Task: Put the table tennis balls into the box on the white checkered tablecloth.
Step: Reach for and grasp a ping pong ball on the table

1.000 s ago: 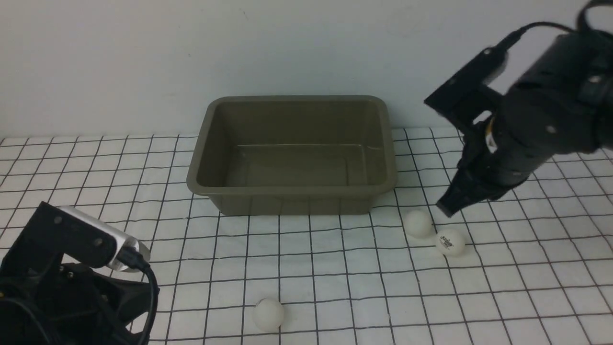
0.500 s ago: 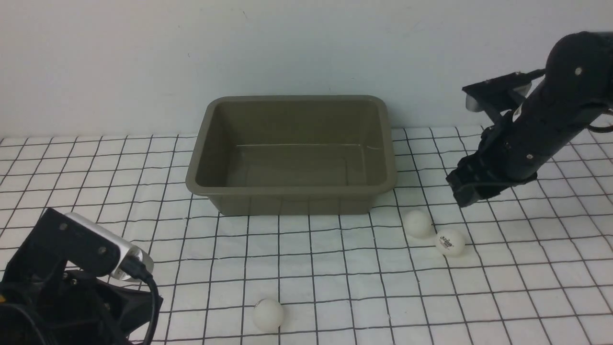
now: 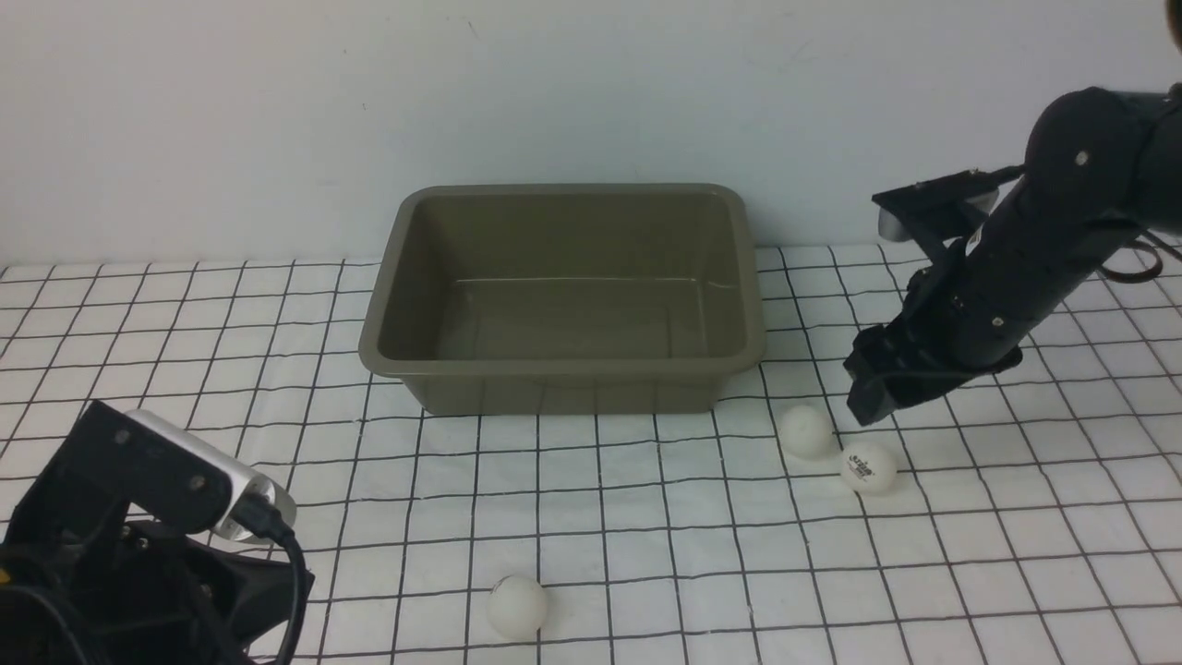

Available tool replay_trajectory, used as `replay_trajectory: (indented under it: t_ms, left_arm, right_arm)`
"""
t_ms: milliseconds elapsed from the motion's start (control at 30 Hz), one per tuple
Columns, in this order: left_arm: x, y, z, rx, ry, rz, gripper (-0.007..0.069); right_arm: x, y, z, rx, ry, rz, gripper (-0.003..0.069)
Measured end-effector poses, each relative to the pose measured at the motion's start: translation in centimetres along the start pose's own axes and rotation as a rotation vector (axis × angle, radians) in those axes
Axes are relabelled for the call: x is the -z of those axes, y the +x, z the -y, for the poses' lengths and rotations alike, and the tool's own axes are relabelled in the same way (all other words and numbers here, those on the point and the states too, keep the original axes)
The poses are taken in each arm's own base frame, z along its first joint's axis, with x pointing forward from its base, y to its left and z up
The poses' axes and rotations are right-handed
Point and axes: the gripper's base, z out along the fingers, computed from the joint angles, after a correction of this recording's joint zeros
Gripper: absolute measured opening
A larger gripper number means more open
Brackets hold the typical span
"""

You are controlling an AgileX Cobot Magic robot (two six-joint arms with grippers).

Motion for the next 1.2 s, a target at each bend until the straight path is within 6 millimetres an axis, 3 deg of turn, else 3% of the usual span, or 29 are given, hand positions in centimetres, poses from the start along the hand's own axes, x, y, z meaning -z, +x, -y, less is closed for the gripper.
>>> replay_trajectory:
  t_ms: [167,633,933,1200]
  left_arm:
    - [0.0,0.0,0.0,0.0,0.0,0.0,-0.0004]
    - [0.0,0.0,0.0,0.0,0.0,0.0,-0.0004]
    - [0.0,0.0,0.0,0.0,0.0,0.0,-0.0004]
    - [0.0,0.0,0.0,0.0,0.0,0.0,-0.0004]
  right_arm:
    - [-1.8,0.0,0.2,-0.007,-0.006,-0.034,0.0468]
    - [-4.0,0.2,0.6,0.027,-0.008,-0.081,0.0468]
    - [-5.5,0.2,-0.7,0.078,-0.023,-0.113,0.0468]
    - [-6.6,0.3,-0.6,0.086,-0.019,-0.136,0.0465]
